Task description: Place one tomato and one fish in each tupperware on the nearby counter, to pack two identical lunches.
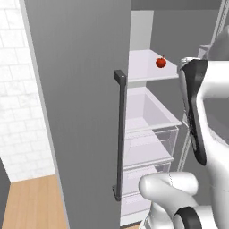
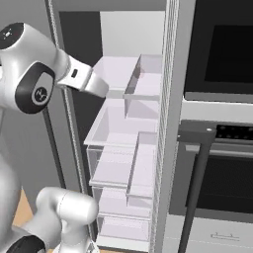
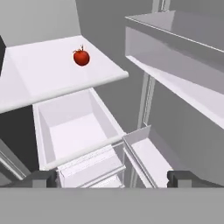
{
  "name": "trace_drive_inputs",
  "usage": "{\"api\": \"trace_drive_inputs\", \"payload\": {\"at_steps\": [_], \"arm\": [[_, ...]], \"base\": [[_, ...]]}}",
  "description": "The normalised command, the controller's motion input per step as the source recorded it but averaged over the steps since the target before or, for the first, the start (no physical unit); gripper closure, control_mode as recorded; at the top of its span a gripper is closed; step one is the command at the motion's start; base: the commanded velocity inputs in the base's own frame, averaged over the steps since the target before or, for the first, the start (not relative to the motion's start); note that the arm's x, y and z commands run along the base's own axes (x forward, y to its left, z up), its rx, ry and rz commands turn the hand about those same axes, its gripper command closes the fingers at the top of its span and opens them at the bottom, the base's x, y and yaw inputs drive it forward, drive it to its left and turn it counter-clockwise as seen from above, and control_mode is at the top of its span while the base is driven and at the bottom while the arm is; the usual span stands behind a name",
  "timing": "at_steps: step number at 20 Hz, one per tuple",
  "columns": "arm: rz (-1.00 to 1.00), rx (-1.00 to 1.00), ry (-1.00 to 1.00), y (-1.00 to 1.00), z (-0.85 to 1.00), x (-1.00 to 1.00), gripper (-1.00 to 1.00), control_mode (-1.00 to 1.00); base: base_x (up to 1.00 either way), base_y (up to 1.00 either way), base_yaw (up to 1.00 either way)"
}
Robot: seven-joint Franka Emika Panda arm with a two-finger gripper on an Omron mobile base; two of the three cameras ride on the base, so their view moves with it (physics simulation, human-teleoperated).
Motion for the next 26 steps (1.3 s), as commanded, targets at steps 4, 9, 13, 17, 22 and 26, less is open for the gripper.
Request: {"api": "trace_drive_inputs", "payload": {"at_steps": [4,9,13,17,22,26], "arm": [[0.04,0.0,-0.01,0.0,-0.33,0.64,-1.0,-1.0],[0.02,0.01,-0.07,0.0,-0.3,0.89,-1.0,-1.0],[0.0,0.02,-0.08,0.0,-0.03,1.0,-1.0,-1.0],[0.0,0.05,0.04,-0.04,0.01,1.0,-1.0,-1.0],[0.0,0.03,0.2,-0.18,0.0,0.8,-1.0,-1.0],[0.0,0.0,-0.03,-0.08,-0.28,0.41,-1.0,-1.0]], "base": [[0.0,0.0,0.0],[0.0,0.0,0.0],[0.0,0.0,0.0],[0.0,0.0,0.0],[0.0,0.0,0.0],[0.0,0.0,0.0]]}}
